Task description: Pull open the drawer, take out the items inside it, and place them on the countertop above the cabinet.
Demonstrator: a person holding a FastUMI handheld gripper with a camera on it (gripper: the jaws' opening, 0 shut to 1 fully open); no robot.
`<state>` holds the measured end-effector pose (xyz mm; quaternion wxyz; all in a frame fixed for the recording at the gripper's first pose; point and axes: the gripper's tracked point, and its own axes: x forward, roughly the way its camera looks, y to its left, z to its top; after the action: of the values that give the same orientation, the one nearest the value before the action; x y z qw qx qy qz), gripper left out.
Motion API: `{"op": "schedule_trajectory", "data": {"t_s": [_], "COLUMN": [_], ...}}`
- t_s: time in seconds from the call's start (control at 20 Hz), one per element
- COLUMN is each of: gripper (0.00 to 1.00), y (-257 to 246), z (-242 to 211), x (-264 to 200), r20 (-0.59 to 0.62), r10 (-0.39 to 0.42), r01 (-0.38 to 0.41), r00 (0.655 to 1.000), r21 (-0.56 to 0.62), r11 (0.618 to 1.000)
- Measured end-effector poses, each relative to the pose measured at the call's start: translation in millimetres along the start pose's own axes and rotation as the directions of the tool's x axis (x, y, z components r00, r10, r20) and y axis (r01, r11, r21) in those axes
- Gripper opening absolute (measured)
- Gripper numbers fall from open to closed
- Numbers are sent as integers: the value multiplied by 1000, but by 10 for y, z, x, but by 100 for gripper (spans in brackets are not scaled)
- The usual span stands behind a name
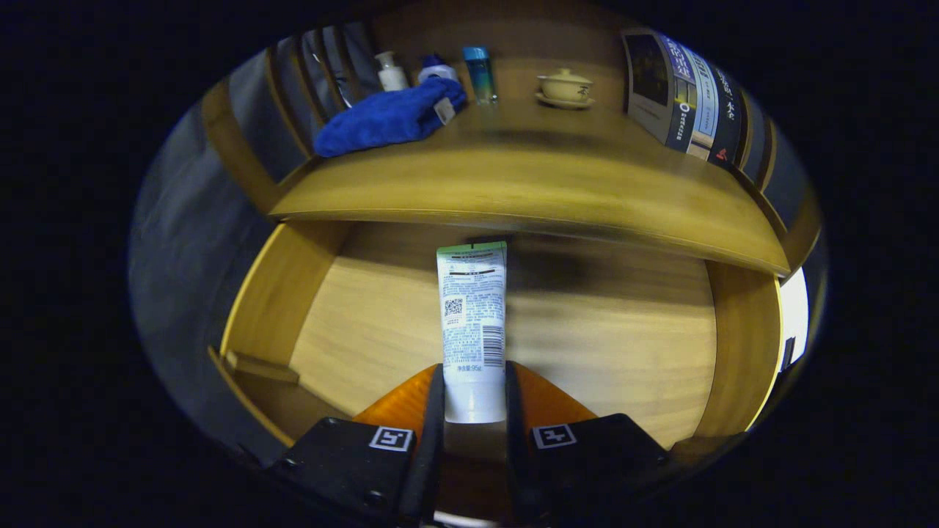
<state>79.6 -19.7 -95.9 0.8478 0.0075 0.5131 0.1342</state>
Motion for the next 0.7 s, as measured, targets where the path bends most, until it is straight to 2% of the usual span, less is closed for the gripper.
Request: {"op": "schedule_trajectory", "data": {"t_s": [0.05,0.1,0.25,0.4,0.55,0.7], "gripper": [45,45,45,45,45,45], "y": [197,139,143,44,-114,-228], "z": [-109,-197,133,716,1259,1634], "x": [-36,-127,-530,-714,-614,-298], "r20": [19,41,165,355,456,459], "r10": [20,29,1,-21,-64,-100], "r01": [-20,-28,10,38,76,87], "r00": [1000,999,986,935,888,883], "r21": [-8,-19,-64,-41,-7,51], "r11": [1000,999,998,998,997,995]}}
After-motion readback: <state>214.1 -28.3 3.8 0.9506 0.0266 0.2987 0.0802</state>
